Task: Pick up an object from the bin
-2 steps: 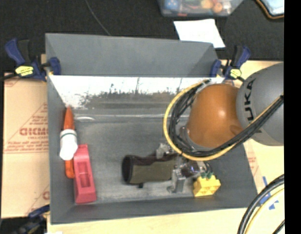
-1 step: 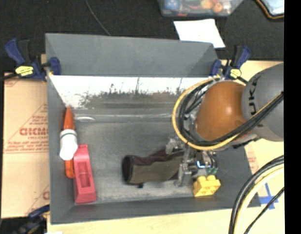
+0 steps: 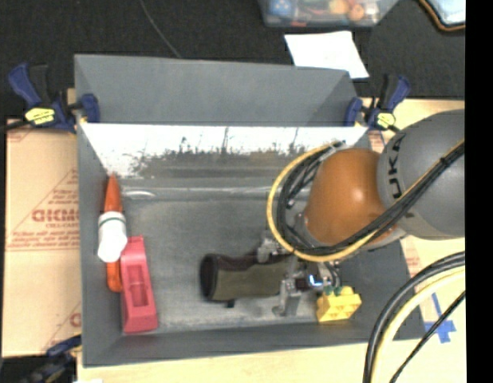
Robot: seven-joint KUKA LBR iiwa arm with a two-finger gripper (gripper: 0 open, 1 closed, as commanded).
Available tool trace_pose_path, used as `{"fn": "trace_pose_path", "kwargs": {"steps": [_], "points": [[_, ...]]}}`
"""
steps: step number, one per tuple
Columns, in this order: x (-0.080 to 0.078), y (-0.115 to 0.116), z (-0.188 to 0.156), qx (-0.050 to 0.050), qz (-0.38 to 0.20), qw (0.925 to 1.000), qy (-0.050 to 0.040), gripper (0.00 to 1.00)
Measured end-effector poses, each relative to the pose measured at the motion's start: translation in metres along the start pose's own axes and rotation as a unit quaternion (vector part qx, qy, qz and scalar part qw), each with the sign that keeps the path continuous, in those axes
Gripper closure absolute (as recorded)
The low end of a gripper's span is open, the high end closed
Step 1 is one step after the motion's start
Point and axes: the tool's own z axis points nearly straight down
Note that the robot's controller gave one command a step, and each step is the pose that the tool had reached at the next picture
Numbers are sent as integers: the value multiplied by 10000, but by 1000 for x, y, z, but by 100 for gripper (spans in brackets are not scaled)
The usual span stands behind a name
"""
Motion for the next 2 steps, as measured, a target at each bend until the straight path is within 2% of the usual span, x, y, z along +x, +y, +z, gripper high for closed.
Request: {"fn": "trace_pose_path", "kwargs": {"steps": [1, 2], "points": [[-10, -16, -9, 15, 183, 9998, -27, 0], [-12, -4, 19, 0, 151, 9999, -7, 0]]}}
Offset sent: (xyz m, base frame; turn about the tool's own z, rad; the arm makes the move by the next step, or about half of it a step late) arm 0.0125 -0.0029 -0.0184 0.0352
